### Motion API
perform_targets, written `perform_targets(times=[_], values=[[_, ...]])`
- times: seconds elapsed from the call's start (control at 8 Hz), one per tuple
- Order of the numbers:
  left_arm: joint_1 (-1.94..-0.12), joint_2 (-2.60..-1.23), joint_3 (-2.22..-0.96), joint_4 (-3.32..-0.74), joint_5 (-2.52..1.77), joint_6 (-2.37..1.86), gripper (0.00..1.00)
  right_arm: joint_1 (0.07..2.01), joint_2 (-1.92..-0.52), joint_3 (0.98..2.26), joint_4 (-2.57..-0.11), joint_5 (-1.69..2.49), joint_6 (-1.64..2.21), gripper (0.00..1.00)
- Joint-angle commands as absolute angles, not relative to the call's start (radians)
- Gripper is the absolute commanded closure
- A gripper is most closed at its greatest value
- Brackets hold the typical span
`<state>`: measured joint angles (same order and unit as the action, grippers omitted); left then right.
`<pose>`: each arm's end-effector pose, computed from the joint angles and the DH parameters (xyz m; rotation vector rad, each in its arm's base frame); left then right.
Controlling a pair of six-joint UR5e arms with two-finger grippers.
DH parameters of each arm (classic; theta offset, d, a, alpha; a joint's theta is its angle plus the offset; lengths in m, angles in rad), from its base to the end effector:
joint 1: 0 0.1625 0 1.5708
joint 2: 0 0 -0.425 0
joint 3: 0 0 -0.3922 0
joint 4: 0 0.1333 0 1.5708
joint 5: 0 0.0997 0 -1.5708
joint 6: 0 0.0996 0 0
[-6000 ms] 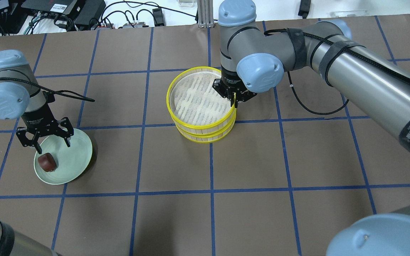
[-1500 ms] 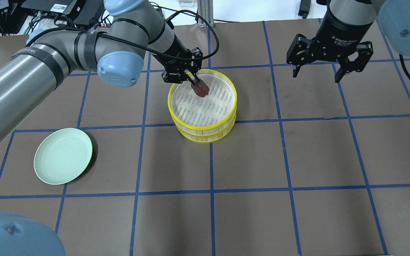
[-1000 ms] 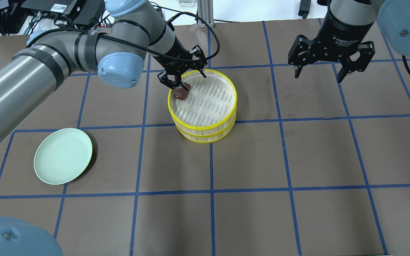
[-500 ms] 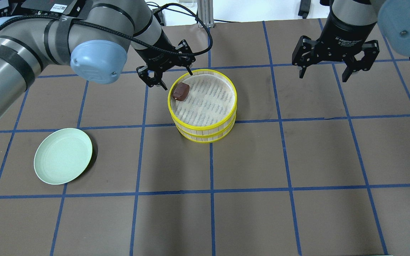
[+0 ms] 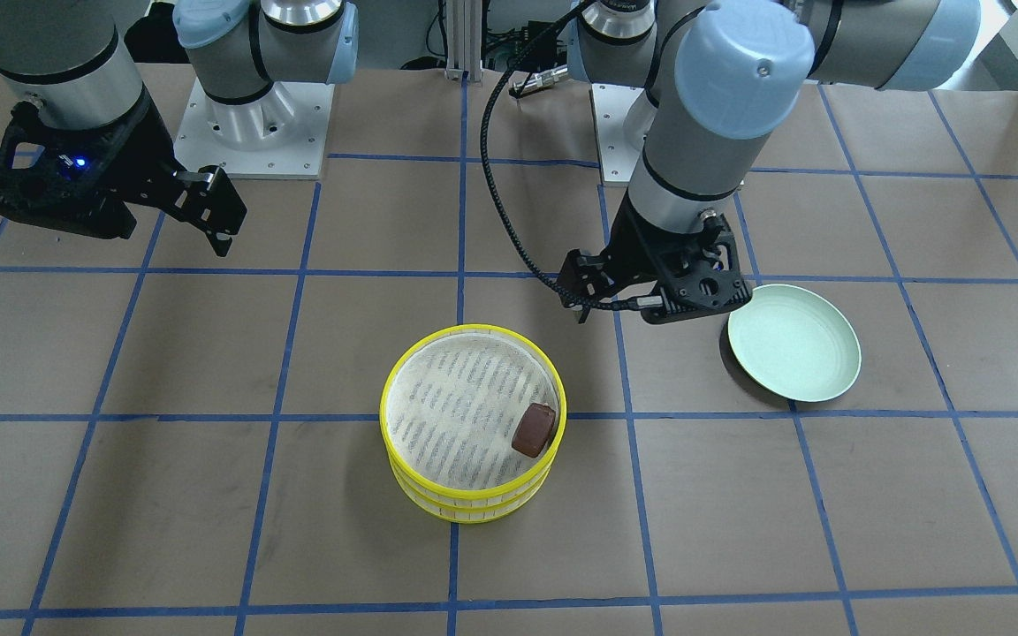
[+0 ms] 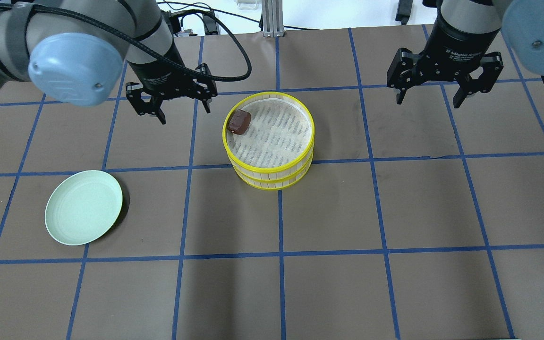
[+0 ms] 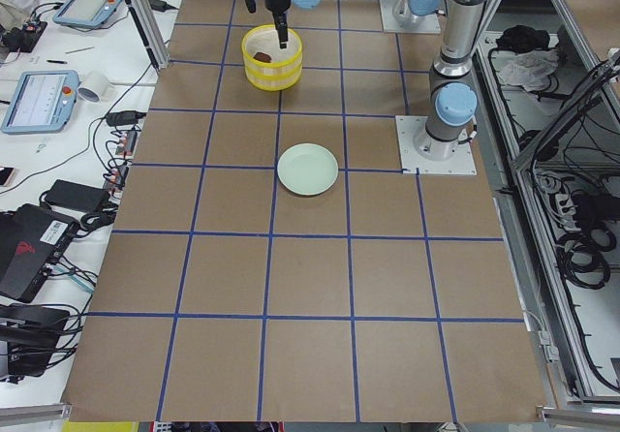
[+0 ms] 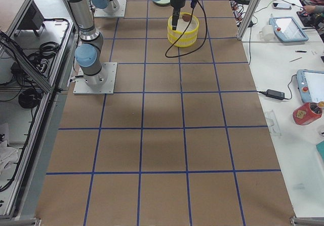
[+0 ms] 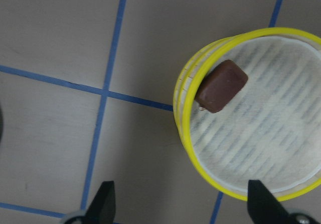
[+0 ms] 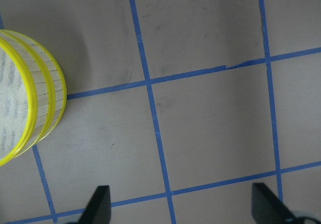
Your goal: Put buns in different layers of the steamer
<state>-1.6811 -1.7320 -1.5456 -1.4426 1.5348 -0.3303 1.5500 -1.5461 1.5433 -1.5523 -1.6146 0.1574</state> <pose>-0.1972 -0.5373 0.4285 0.3414 -3.0893 -0.0241 0.1185 -0.5034 0.4874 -0.2750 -3.0845 -0.0196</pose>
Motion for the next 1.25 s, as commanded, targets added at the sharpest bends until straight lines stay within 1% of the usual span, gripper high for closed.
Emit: perform_targets(times=[0.0, 0.25, 0.38, 0.5, 1.12], values=[[-1.564, -1.640, -1.555, -1.587, 1.563, -0.204, 0.07, 1.552, -1.548, 1.543, -1.554, -1.600, 0.130, 0.00], [-1.542, -1.625, -1.558, -1.637, 1.661, -0.204, 0.05, 1.566, -1.549, 1.542, -1.555, -1.598, 0.132, 0.00], [-1.542, -1.624, -1.559, -1.632, 1.673, -0.210, 0.01, 1.566, -1.548, 1.543, -1.557, -1.570, 0.132, 0.00], [-1.546, -1.618, -1.559, -1.628, 1.672, -0.221, 0.00, 1.566, -1.548, 1.542, -1.559, -1.566, 0.130, 0.00], [-1.555, -1.571, -1.559, -1.644, 1.669, -0.207, 0.00, 1.566, -1.548, 1.540, -1.559, -1.572, 0.130, 0.00]])
